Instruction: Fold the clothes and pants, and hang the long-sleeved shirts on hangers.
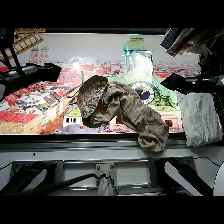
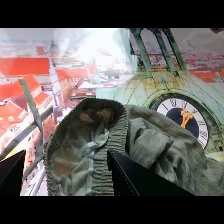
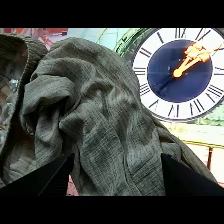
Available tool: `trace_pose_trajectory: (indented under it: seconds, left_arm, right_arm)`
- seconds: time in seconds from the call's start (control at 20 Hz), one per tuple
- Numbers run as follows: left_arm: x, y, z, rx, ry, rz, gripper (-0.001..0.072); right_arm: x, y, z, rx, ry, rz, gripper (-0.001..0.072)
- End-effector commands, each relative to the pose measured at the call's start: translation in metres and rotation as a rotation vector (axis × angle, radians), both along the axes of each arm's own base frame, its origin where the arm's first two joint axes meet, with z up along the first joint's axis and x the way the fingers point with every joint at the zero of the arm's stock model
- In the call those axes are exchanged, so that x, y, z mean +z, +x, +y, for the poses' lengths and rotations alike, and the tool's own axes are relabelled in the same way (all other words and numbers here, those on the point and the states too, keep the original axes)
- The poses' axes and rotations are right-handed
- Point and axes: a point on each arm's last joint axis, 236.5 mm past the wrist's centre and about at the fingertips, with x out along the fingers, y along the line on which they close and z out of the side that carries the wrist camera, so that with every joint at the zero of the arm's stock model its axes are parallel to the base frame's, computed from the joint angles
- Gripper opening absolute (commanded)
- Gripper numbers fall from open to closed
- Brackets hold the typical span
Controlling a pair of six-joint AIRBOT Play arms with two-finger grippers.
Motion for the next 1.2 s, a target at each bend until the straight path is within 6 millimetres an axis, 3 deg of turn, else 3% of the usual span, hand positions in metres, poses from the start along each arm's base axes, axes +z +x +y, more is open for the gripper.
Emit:
trace_pose_trajectory:
  seconds: [0.0, 0.85, 1.0, 1.15]
  left_arm:
    - [0.000, 0.000, 0.000, 0.000, 0.000, -0.001, 0.0541]
    - [0.003, 0.003, 0.000, 0.005, -0.004, -0.017, 0.0541]
    - [0.008, 0.008, 0.002, 0.017, -0.010, -0.045, 0.0540]
    - [0.007, 0.009, 0.001, 0.016, -0.010, -0.042, 0.0541]
  right_arm:
    - [0.000, 0.000, 0.000, 0.001, 0.000, -0.001, 0.0609]
    - [0.001, 0.001, -0.001, 0.000, -0.005, -0.006, 0.0609]
    - [0.007, 0.017, -0.010, -0.032, -0.036, -0.081, 0.0609]
    - [0.009, 0.021, -0.012, -0.043, -0.038, -0.098, 0.0609]
